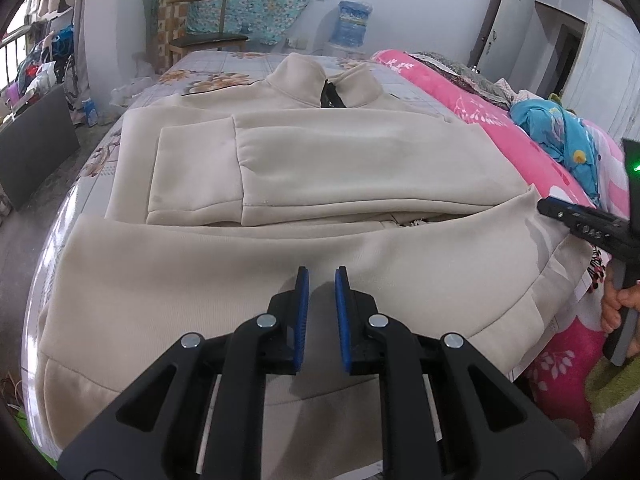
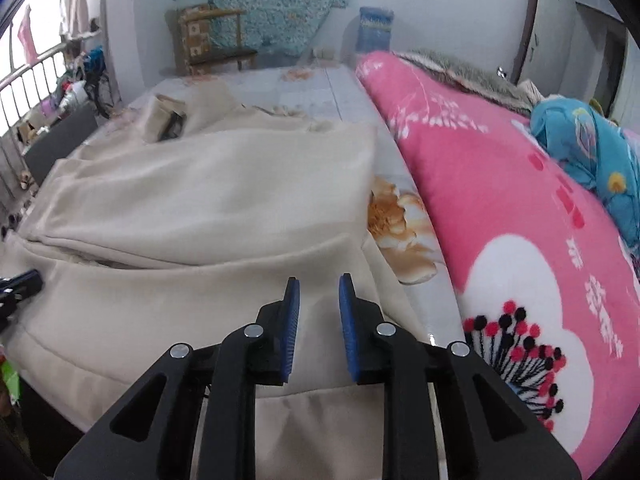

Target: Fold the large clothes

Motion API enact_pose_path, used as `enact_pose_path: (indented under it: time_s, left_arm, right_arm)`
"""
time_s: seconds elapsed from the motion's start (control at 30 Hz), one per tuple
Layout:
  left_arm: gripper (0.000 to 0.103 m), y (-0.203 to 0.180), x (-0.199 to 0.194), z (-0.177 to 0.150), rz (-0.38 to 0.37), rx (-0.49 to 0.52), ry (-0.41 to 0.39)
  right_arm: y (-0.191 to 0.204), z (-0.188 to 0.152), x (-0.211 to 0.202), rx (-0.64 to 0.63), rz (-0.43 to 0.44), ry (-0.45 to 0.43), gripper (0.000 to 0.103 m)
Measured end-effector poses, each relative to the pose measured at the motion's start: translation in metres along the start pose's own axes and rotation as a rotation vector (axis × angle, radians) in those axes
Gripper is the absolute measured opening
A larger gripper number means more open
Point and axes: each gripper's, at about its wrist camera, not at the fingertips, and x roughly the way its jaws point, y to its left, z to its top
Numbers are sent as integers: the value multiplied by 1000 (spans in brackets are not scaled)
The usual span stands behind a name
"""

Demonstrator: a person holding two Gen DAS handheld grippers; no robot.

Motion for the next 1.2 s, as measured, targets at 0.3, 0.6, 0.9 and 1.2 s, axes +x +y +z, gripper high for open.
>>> enact_pose_path:
  time_s: [0.3, 0.6, 0.9, 1.2]
  left_arm:
    - [13, 4, 1, 1, -19, -10, 2]
    - [13, 5, 1, 0, -28, -14, 3]
    - [13, 8, 2, 1, -44, -29, 5]
    - [13, 9, 3, 4, -59, -3, 22]
  right_arm:
    - [2, -21, -35, -41, 98, 10, 37]
    - [23, -55, -23, -89, 114, 100, 46]
    - [111, -62, -53, -297, 312, -14, 46]
    - [132, -58, -66, -310, 357, -29, 46]
